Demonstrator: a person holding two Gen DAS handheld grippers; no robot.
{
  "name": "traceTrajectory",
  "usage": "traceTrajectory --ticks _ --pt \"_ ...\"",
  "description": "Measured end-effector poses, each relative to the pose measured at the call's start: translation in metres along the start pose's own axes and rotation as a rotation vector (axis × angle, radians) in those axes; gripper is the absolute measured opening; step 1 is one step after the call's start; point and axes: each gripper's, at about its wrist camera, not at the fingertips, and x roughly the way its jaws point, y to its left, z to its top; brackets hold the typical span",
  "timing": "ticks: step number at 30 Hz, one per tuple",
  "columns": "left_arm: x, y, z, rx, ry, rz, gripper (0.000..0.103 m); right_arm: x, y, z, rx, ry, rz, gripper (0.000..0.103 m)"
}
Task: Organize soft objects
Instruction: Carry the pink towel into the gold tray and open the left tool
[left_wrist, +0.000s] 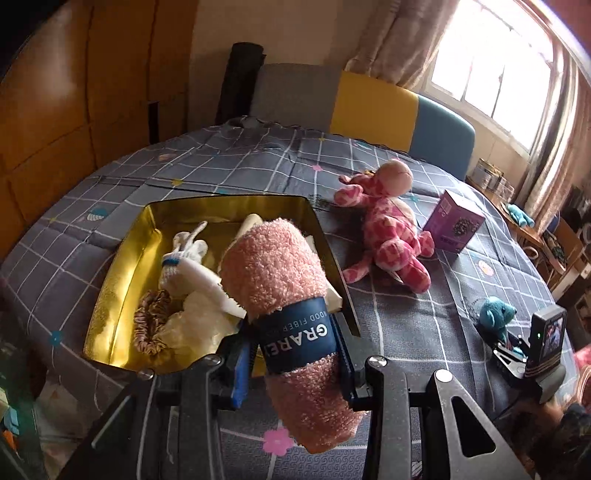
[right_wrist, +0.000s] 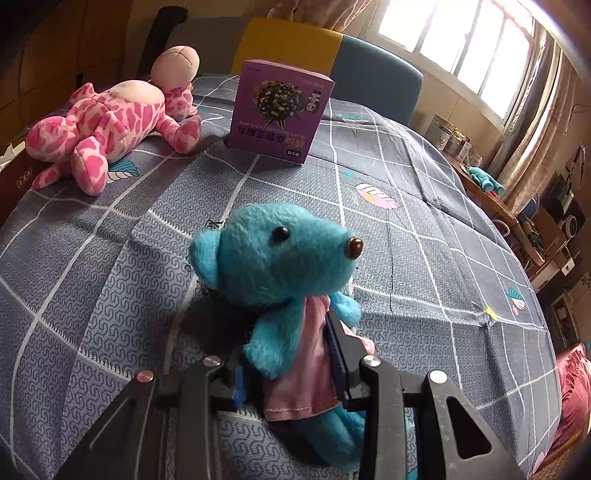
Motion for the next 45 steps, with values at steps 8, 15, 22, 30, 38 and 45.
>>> traceTrajectory --ticks 8,15,22,30,38,45 --pt "0.001 0.086 0.015 -0.209 0.006 0.081 0.039 0.0 -0.001 0.0 0.003 -0.005 0.005 0.035" --pt "0.036 0.117 0.042 -0.34 0.047 0.026 0.039 -0.001 -0.001 0.0 0.002 -0.004 0.003 0.035" --pt "0.083 0.097 0.079 -0.361 0.075 -0.073 0.041 -0.001 0.0 0.0 0.0 -0.004 0.0 0.035" --pt "0.149 0.087 0.074 -0.25 0.188 0.107 0.065 -0.001 0.0 0.0 0.001 -0.002 -0.006 0.035" --pt "0.097 0.074 0.064 -0.172 0.048 0.2 0.077 -0.001 0.002 0.001 -0.005 0.003 -0.017 0.035" --pt "0.05 0.063 0.044 -0.158 -0.019 0.249 0.081 -0.001 0.004 0.005 -0.013 0.021 -0.029 0.035"
